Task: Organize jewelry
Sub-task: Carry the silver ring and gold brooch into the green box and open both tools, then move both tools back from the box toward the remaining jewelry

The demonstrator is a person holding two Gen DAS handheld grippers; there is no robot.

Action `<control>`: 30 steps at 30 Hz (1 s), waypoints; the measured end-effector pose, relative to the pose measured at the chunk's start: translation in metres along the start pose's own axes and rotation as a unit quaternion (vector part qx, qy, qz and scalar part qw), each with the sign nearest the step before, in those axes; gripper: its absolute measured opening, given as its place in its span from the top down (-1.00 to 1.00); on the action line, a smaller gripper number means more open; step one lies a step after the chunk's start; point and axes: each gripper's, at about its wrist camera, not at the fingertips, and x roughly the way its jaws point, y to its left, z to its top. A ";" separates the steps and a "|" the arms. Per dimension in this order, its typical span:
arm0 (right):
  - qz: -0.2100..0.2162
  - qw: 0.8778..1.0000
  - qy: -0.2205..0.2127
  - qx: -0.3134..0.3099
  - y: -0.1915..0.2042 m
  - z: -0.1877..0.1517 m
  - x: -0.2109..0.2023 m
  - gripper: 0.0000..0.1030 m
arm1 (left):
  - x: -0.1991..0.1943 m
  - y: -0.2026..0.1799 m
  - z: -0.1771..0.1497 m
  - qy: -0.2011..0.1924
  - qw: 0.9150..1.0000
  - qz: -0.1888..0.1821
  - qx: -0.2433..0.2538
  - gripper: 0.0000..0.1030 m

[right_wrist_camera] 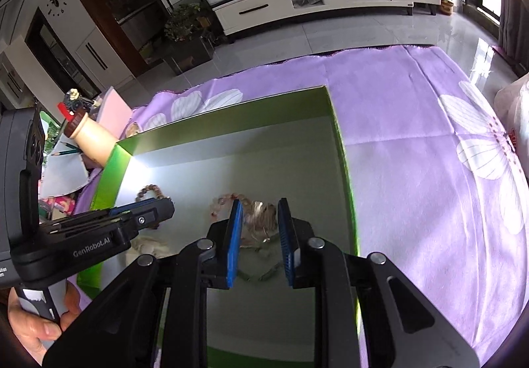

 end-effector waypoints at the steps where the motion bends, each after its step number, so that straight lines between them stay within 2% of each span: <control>1: 0.000 1.000 0.000 0.003 -0.001 0.001 0.002 0.57 | 0.002 0.000 0.000 0.001 1.000 -0.001 -0.001 0.60; 6: 0.003 1.000 -0.005 0.007 -0.005 0.000 -0.001 0.53 | 0.001 0.001 -0.001 -0.003 1.000 -0.004 -0.005 0.55; 7: 0.003 1.000 -0.006 0.005 -0.005 -0.001 -0.002 0.53 | 0.000 0.001 0.000 -0.004 1.000 -0.004 -0.004 0.44; 8: 0.004 1.000 -0.006 0.004 -0.005 -0.004 -0.004 0.52 | -0.002 0.001 -0.001 -0.006 1.000 -0.006 -0.005 0.24; 10: 0.009 1.000 -0.006 0.004 -0.005 -0.007 -0.007 0.49 | -0.009 0.001 -0.004 -0.016 1.000 -0.006 -0.008 0.14; 13: 0.013 1.000 -0.013 -0.005 -0.002 -0.016 -0.017 0.41 | -0.021 0.001 -0.009 -0.024 1.000 -0.009 -0.006 0.13; 16: 0.014 0.999 -0.025 -0.022 0.002 -0.028 -0.038 0.18 | -0.042 0.000 -0.019 -0.041 0.999 -0.013 0.003 -0.06; 17: 0.014 0.999 -0.030 -0.028 0.003 -0.033 -0.046 0.11 | -0.052 -0.001 -0.025 -0.052 0.999 -0.011 0.009 -0.18; 19: 0.019 0.998 -0.041 -0.039 0.003 -0.042 -0.063 0.06 | -0.066 -0.002 -0.034 -0.067 0.998 -0.012 0.019 -0.31; 24: 0.024 0.997 -0.047 -0.048 -0.001 -0.068 -0.093 0.03 | -0.104 0.003 -0.068 -0.090 0.996 -0.013 0.026 -0.45; 30: 0.014 0.997 -0.052 -0.063 -0.001 -0.101 -0.118 0.03 | -0.137 0.017 -0.121 -0.106 0.994 0.013 0.039 -0.55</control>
